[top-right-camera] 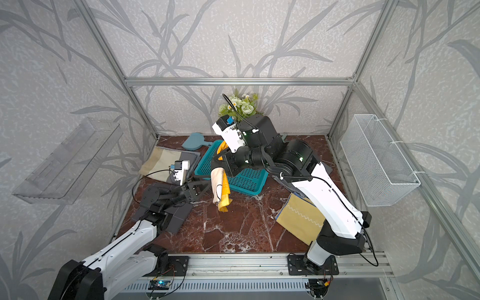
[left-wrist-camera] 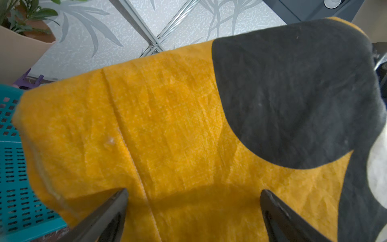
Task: Put the folded pillowcase in the basket
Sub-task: Pick up the pillowcase at the center of the board.
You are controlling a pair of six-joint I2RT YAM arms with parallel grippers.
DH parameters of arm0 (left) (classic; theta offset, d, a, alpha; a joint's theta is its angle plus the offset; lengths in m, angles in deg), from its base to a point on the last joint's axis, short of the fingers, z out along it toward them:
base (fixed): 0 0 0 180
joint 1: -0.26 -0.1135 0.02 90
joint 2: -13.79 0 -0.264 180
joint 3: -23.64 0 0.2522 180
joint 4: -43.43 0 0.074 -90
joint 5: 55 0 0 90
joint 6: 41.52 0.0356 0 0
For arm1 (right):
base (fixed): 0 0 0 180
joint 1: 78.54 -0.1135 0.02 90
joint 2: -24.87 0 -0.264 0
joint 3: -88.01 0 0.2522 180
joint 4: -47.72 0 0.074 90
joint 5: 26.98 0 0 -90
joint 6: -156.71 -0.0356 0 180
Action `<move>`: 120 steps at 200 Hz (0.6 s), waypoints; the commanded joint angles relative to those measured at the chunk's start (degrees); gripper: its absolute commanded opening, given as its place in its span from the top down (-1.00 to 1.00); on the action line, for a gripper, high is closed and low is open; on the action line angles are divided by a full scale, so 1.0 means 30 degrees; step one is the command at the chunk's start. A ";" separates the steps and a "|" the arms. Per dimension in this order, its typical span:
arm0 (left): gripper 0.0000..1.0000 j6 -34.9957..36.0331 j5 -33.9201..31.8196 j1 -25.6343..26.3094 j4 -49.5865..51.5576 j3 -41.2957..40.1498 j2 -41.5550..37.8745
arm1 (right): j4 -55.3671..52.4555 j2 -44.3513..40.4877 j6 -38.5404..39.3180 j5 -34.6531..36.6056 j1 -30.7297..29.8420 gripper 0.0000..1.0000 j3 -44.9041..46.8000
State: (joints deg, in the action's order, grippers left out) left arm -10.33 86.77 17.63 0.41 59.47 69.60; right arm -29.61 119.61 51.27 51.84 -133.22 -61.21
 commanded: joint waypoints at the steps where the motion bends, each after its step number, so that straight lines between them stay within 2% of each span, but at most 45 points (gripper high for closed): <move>1: -1.00 -0.0878 0.1411 -0.0751 -0.2606 0.0810 0.0859 | -0.1344 0.1128 0.0974 -0.0472 0.0262 1.00 -0.2877; 25: -1.00 -0.2853 0.2167 -0.2426 -0.5240 0.0844 0.1683 | -0.2500 0.2599 0.1120 -0.1258 0.0735 1.00 -0.5951; 37: -1.00 -0.3288 0.2578 -0.2915 -0.5891 0.1129 0.2085 | -0.2522 0.2863 0.0952 -0.2011 0.1826 1.00 -0.6751; 82: -1.00 -0.6292 0.3760 -0.3068 -1.0838 0.2232 0.5102 | -0.0929 0.2693 0.0075 -0.4840 0.3421 1.00 -0.6849; 112: -1.00 -0.9471 0.4159 -0.3212 -1.5873 0.2865 0.8209 | -0.0665 0.2785 -0.0035 -0.5234 0.3784 1.00 -0.7043; 120: -1.00 -0.9713 0.4279 -0.3290 -1.6055 0.2953 0.8698 | -0.0694 0.2786 -0.0038 -0.5383 0.3946 1.00 -0.7232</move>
State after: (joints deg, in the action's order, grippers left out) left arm -31.09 96.58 8.56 -30.43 66.53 91.07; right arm -35.53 128.61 51.72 39.56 -122.33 -80.40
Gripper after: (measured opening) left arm 0.998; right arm 0.068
